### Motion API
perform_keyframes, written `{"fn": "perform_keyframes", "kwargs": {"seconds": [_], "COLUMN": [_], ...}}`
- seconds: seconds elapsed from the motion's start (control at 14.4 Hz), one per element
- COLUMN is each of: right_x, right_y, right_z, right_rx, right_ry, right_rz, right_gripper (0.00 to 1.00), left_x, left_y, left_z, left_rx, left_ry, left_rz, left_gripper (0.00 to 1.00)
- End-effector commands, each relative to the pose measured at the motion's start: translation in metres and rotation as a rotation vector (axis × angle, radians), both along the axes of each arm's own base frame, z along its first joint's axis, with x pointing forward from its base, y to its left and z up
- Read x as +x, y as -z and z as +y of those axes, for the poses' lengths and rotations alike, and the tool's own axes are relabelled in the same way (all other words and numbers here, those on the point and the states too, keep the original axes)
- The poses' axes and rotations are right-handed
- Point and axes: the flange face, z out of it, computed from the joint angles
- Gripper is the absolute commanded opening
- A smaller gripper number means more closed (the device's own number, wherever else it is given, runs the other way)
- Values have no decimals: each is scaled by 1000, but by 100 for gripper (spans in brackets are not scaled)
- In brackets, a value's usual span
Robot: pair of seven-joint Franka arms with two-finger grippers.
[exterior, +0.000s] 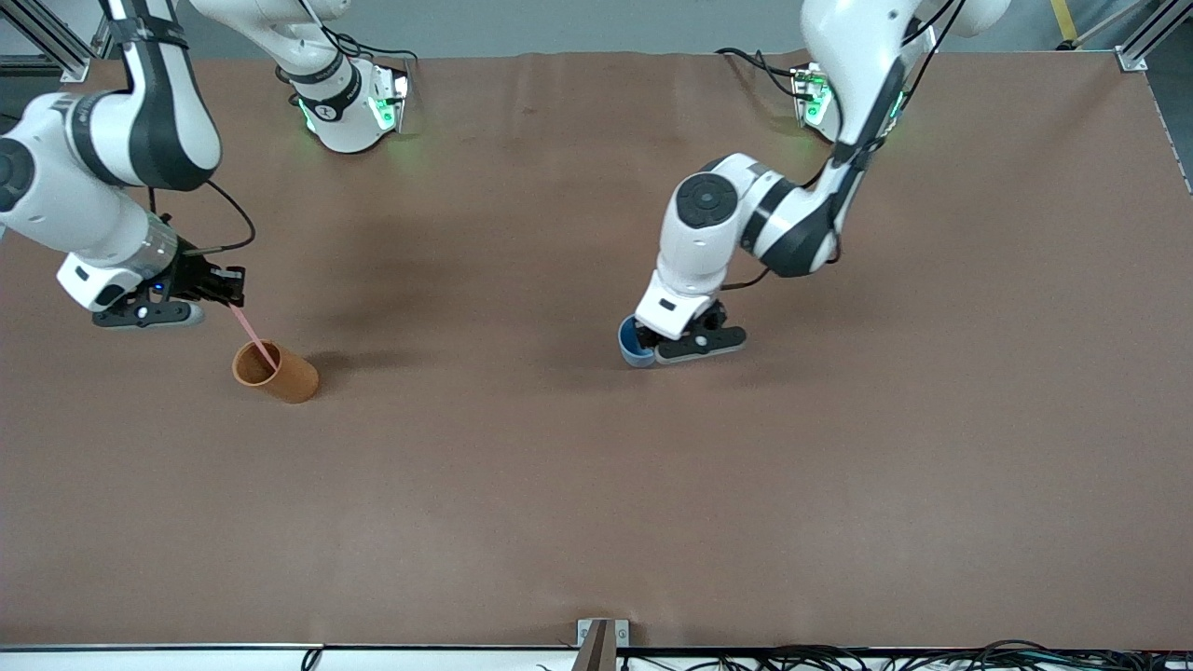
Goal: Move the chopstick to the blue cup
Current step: 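Lift the pink chopstick out of the orange cup with the right gripper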
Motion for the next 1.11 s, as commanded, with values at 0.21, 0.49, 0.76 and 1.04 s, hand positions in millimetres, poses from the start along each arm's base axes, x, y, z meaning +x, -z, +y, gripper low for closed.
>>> {"fn": "perform_keyframes", "kwargs": {"seconds": [0.21, 0.49, 0.76, 1.04], "right_x": [30, 32, 11, 0], "right_y": [-107, -154, -179, -183], "right_z": [3, 86, 208, 322], "right_rx": [-9, -39, -17, 81], "right_ry": [36, 104, 182, 341], "right_rz": [125, 140, 130, 197], "right_gripper": [4, 4, 4, 4], "left_x": [51, 59, 55, 51], "left_y": [-117, -193, -277, -293], "left_z": [172, 256, 280, 285], "left_rx": [72, 33, 39, 44], "left_ry": [156, 311, 362, 362], "left_rz": [24, 113, 150, 167], "left_gripper": [100, 100, 100, 100]}}
